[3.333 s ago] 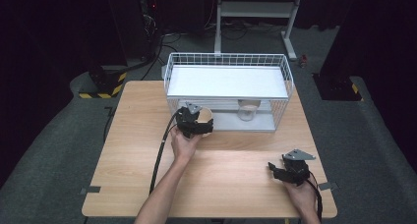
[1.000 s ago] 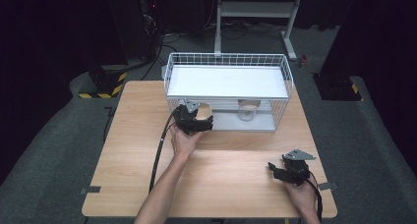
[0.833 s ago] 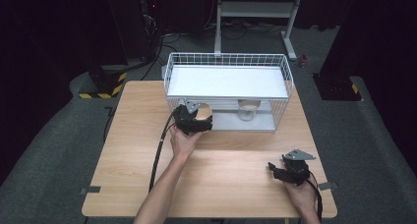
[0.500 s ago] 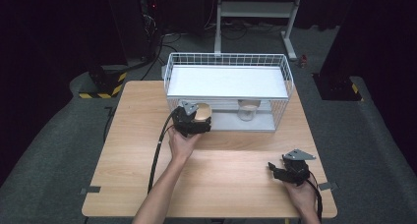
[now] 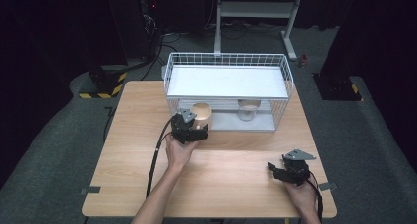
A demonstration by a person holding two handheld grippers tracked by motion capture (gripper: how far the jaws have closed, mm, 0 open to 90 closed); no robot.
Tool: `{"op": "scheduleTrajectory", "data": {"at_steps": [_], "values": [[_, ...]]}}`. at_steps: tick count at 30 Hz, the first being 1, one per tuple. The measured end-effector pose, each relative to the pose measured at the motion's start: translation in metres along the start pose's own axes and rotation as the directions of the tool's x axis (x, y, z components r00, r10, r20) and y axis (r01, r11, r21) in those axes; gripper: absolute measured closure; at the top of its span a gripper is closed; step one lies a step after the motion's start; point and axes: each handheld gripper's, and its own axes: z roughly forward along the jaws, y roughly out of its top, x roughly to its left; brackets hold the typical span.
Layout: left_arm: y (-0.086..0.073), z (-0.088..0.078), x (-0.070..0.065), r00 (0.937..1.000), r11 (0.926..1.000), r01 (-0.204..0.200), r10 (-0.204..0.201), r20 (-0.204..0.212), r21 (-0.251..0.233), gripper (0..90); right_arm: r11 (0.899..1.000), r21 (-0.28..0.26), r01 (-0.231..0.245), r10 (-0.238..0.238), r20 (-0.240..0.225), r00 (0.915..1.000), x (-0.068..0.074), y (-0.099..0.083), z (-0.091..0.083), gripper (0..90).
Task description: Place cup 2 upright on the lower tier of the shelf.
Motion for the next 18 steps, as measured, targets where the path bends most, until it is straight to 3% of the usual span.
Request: {"op": "scheduleTrajectory", "data": {"at_steps": [4, 18], "values": [[-0.0046, 0.0012, -0.0031, 0.9999, 0.9994, -0.014, 0.014, -0.009, 0.03, 17.7, 1.0, 0.0, 0.0, 0.0, 0.0, 1.0, 0.0, 0.0, 0.0, 32.6], [-0.0091, 0.0094, -0.0084, 0.9983, 0.997, 0.0, 0.004, -0.057, 0.077, 35.4, 1.0, 0.0, 0.0, 0.0, 0.001, 1.0, -0.0001, 0.0, 0.0, 32.4]]}}
